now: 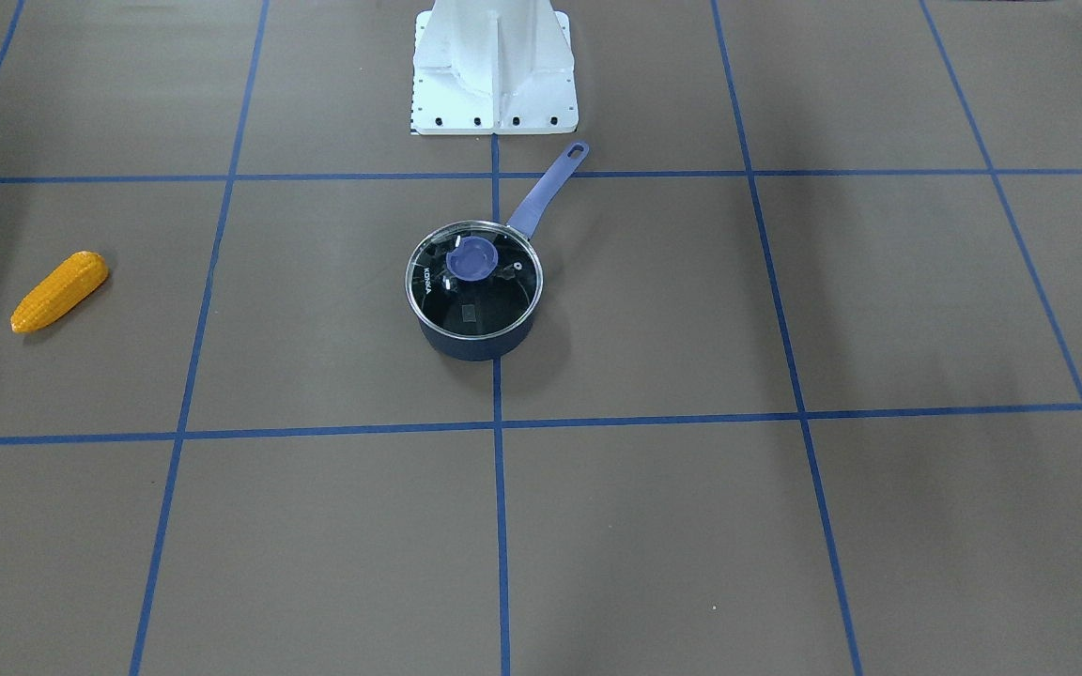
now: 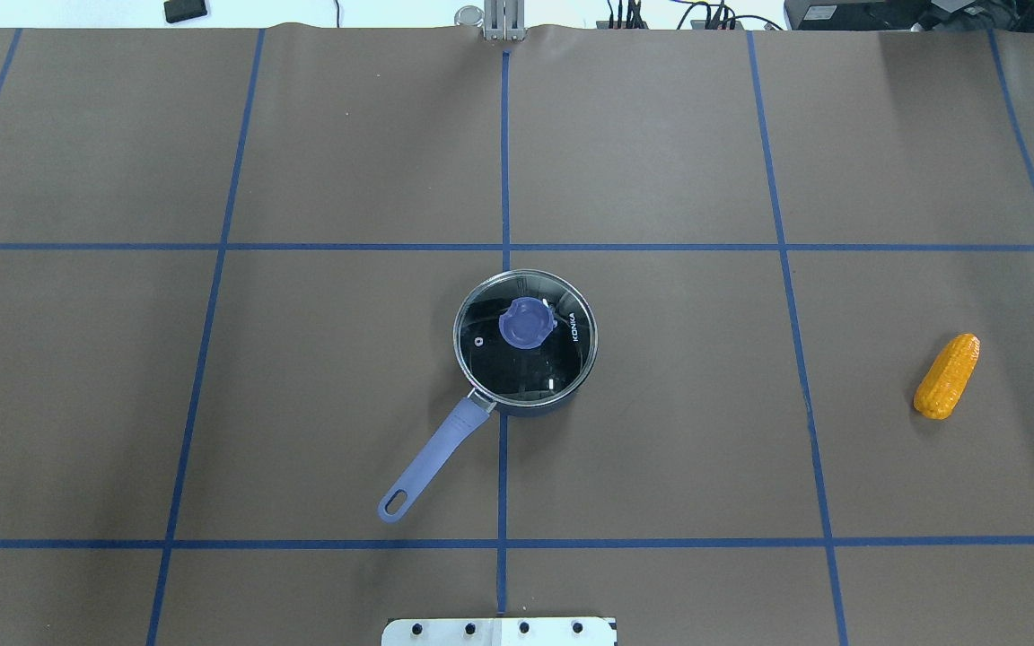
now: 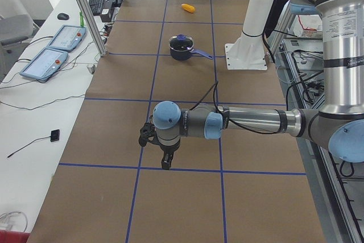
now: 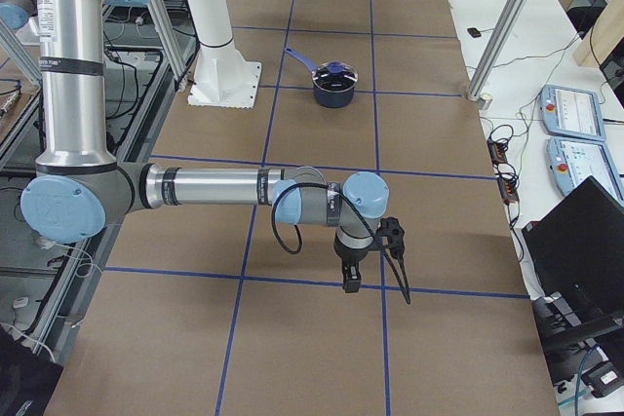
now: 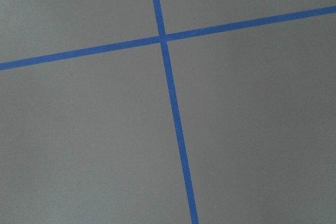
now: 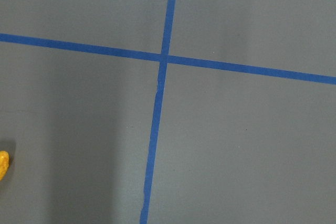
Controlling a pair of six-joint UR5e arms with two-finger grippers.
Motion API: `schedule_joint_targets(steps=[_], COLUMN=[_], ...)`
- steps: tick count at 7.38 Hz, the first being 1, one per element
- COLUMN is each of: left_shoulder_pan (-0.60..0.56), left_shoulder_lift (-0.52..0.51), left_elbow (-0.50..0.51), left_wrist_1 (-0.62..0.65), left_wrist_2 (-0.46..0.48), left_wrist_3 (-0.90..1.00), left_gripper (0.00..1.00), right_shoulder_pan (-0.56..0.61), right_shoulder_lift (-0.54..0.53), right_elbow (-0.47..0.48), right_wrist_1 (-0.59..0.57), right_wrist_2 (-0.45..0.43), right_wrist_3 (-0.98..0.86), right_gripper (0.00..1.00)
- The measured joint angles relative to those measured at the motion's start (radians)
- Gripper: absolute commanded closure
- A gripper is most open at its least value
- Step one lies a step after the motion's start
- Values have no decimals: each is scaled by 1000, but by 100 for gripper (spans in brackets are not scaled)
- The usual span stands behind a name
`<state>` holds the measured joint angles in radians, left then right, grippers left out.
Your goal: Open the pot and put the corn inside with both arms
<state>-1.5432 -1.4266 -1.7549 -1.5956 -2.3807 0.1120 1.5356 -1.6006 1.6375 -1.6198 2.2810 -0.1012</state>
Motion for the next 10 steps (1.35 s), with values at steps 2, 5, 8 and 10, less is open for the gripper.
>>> schedule_joint_targets(steps=[2, 5, 8, 10], left_shoulder_pan=[0, 0, 0, 0], left_shoulder_lift=[-3, -4, -22, -77], left_elbow=[-6, -23, -45, -55], left_wrist_1=[1, 2, -2, -35], left_wrist_2=[-1, 3, -3, -2], left_wrist_3=[-5, -9, -52, -74], left_gripper=[1, 1, 1, 1], right_shoulder_pan=[0, 0, 0, 0], right_shoulder_lift=[1, 6, 44, 47], right_elbow=[1, 5, 10, 12], right_wrist_1=[1, 2, 65, 249], right_wrist_2=[0, 1, -4, -17], right_wrist_3=[0, 1, 4, 53], right_gripper=[0, 0, 0, 0])
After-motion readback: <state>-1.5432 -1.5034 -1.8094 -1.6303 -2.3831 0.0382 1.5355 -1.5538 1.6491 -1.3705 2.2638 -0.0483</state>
